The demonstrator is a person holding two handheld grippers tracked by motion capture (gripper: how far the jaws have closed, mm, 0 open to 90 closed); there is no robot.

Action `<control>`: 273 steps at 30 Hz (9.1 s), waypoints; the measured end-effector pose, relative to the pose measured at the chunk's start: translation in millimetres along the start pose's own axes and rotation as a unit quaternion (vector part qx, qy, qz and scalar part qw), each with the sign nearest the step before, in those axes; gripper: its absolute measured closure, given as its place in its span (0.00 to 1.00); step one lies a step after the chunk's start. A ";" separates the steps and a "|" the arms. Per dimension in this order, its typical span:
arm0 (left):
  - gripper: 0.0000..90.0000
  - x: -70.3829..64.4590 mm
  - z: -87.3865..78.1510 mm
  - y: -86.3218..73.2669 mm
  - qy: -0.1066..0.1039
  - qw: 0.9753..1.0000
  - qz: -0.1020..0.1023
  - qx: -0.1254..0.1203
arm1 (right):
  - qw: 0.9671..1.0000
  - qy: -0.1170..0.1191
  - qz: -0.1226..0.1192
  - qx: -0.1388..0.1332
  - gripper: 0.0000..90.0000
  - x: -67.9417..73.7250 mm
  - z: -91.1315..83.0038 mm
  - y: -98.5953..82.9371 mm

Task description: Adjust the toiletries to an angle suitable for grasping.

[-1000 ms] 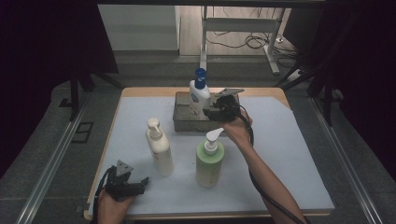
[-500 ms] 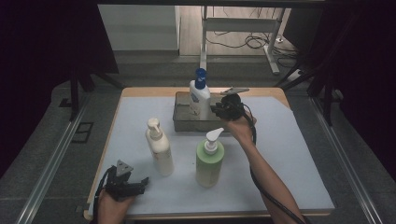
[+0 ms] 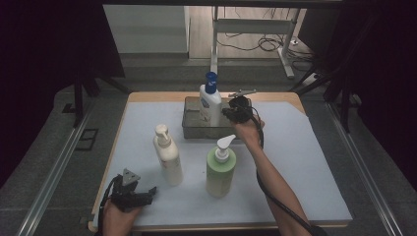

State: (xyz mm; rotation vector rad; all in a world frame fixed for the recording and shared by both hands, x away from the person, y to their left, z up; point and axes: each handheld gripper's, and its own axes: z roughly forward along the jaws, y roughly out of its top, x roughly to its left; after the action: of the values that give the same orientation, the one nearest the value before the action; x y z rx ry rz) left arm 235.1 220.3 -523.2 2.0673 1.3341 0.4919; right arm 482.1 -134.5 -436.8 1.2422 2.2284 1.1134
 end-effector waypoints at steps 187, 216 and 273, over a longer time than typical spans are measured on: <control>0.13 -0.3 0.1 0.0 0.002 1.000 0.000 0.000 | 0.989 0.106 -0.107 -0.014 0.16 27.0 -68.0 -21.0; 0.13 -0.5 0.1 0.0 0.003 1.000 0.000 0.000 | 0.989 0.121 -0.087 -0.011 0.00 -9.4 -131.8 -90.8; 0.14 -0.9 0.2 0.0 0.003 1.000 -0.002 -0.002 | 0.969 0.177 -0.172 -0.007 0.10 102.3 -136.2 -106.7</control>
State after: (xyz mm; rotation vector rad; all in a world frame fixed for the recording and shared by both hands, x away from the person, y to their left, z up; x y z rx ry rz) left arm 234.8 219.5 -523.3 2.0610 1.3410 0.4989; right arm 281.6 -145.0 -427.6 0.6466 2.5589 1.2789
